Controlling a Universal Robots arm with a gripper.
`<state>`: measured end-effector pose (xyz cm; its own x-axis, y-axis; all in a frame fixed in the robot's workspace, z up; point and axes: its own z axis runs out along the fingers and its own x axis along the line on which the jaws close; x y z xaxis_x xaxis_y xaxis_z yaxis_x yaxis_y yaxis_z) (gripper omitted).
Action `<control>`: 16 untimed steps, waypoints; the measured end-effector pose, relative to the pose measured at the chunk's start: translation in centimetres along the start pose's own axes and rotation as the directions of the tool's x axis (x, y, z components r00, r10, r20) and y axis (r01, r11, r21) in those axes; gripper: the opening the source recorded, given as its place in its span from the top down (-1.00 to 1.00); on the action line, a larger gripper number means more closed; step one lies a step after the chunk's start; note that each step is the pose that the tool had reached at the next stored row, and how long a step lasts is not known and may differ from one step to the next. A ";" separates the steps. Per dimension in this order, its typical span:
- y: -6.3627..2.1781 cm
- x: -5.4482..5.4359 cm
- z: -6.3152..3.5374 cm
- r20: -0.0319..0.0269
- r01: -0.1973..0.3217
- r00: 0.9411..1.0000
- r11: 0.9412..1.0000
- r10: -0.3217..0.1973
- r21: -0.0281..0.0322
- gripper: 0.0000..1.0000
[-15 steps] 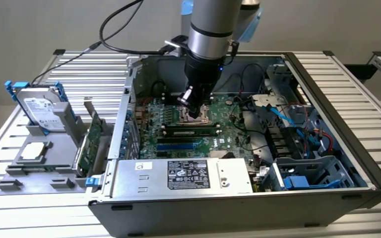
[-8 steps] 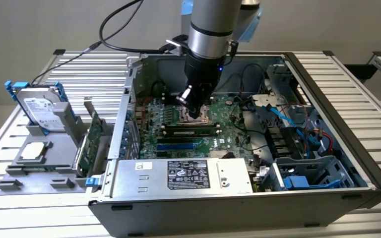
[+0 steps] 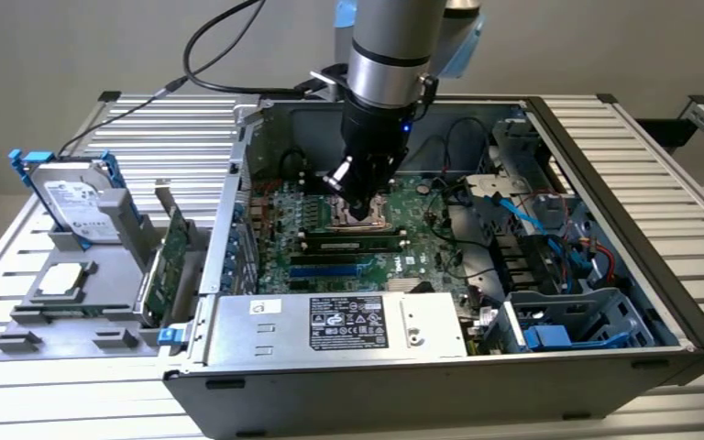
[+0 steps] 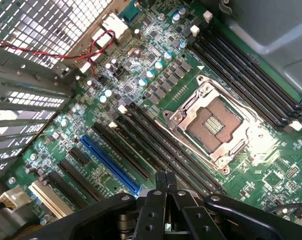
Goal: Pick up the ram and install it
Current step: 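Press down the ram until it locks into place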
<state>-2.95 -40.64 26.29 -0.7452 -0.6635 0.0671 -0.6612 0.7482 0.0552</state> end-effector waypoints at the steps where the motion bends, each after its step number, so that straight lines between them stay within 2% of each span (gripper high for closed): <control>1: 0.00 0.0 0.00 0.001 -0.013 1.000 1.000 0.013 -0.001 0.79; 8: 0.00 0.0 0.00 0.004 -0.103 0.995 0.995 0.103 -0.006 0.79; 12: 0.00 0.0 0.00 0.006 -0.156 0.988 0.988 0.156 -0.009 0.79; 16: 0.00 0.0 0.00 0.008 -0.211 0.978 0.978 0.211 -0.013 0.79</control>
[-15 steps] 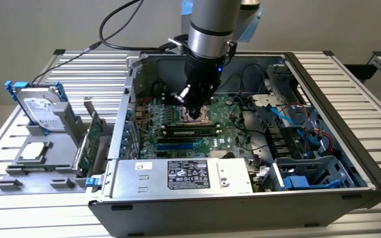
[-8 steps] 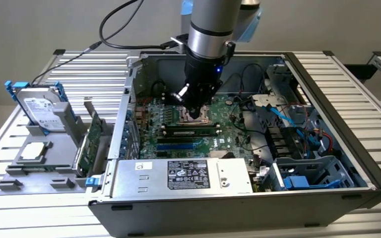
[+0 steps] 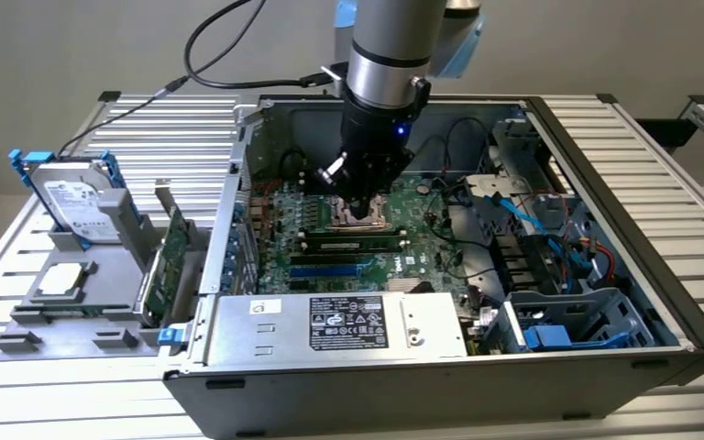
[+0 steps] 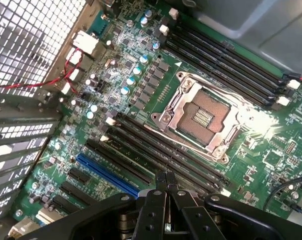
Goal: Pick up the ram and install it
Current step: 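Press down the ram until it locks into place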
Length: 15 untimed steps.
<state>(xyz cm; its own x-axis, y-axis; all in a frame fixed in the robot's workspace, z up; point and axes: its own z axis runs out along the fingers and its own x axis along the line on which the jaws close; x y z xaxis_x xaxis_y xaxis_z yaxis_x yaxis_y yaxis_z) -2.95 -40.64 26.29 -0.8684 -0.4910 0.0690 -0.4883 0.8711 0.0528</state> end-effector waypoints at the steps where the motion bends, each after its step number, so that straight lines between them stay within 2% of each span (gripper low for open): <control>1: 0.00 0.0 0.00 0.001 -0.014 1.000 1.000 0.014 -0.001 0.79; 4: 0.00 0.0 0.00 0.003 -0.056 0.998 0.998 0.056 -0.004 0.79; 8: 0.00 0.0 0.00 0.006 -0.113 0.994 0.994 0.113 -0.008 0.79; 11: 0.00 0.0 0.00 0.008 -0.155 0.988 0.988 0.155 -0.011 0.79; 15: 0.00 0.0 0.01 0.011 -0.211 0.977 0.977 0.211 -0.015 0.79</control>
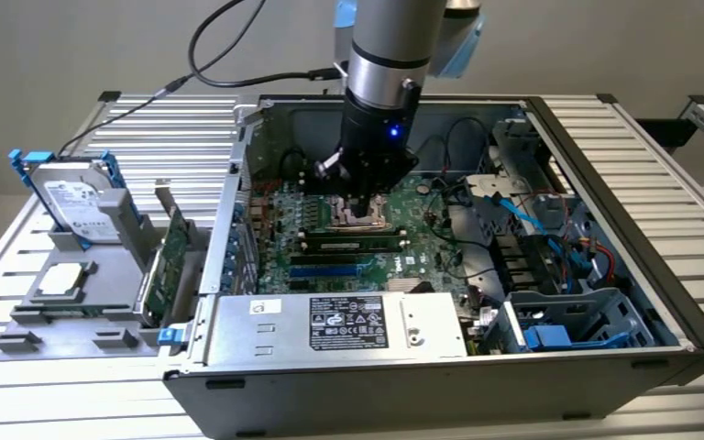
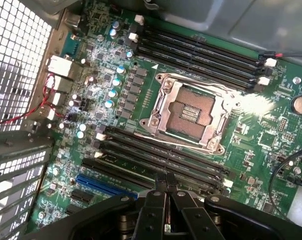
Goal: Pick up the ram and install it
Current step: 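Press down the ram until it locks into place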
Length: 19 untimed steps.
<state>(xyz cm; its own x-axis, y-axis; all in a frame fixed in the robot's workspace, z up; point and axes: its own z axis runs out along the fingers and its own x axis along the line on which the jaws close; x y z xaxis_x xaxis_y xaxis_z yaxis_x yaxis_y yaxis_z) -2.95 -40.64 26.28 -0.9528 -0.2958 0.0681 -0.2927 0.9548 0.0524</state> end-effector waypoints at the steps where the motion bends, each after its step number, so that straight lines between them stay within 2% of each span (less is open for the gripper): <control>1: 0.00 0.0 0.00 0.001 -0.014 1.000 1.000 0.014 -0.001 0.79; 6: 0.00 0.0 0.02 0.005 -0.083 0.997 0.997 0.083 -0.006 0.79; 11: 0.00 0.0 0.04 0.009 -0.145 0.989 0.989 0.145 -0.010 0.79; 15: -0.22 0.1 0.03 0.009 -0.146 0.989 0.989 0.146 -0.010 0.79; 19: -1.06 0.3 0.00 0.009 -0.147 0.989 0.989 0.148 -0.010 0.79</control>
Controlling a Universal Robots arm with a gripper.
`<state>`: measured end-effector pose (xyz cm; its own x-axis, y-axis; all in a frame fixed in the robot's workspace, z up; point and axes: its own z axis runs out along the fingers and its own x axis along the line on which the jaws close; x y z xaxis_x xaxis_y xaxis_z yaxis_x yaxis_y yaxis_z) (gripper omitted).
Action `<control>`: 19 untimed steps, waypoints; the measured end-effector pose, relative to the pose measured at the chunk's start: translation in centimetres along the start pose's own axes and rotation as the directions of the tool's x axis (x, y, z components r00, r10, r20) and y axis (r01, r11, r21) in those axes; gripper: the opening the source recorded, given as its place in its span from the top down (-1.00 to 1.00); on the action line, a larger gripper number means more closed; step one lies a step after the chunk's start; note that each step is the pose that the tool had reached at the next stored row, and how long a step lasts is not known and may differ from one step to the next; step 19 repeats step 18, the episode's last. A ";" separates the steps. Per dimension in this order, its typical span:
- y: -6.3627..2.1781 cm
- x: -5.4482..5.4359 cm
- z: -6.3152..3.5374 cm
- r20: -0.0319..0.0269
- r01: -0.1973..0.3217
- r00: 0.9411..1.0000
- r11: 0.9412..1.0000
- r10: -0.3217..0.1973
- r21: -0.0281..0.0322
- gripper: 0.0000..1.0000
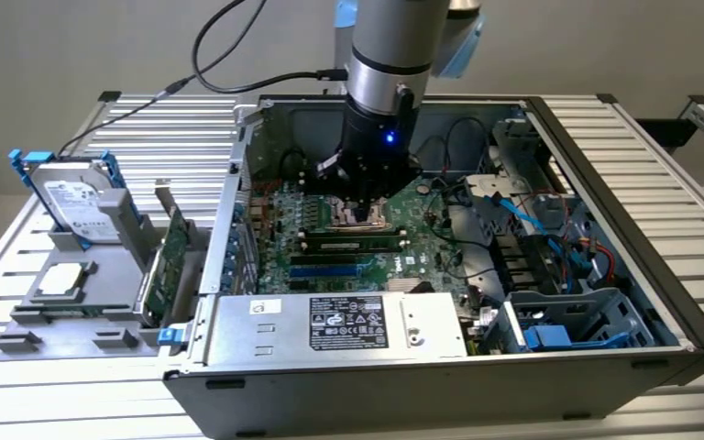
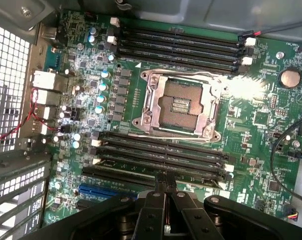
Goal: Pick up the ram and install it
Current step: 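Press down the ram until it locks into place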
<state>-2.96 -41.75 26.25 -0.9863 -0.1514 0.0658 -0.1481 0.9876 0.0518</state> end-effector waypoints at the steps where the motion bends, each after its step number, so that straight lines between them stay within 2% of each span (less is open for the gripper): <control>1: -0.21 0.0 -0.01 0.000 0.000 1.000 1.000 0.000 0.000 0.79; 5: -0.63 0.1 -0.03 0.000 -0.007 1.000 1.000 0.007 0.000 0.79; 9: -0.66 0.1 -0.03 0.001 -0.030 1.000 1.000 0.030 -0.002 0.79; 19: -0.71 0.2 -0.02 0.002 -0.030 1.000 1.000 0.030 -0.002 0.79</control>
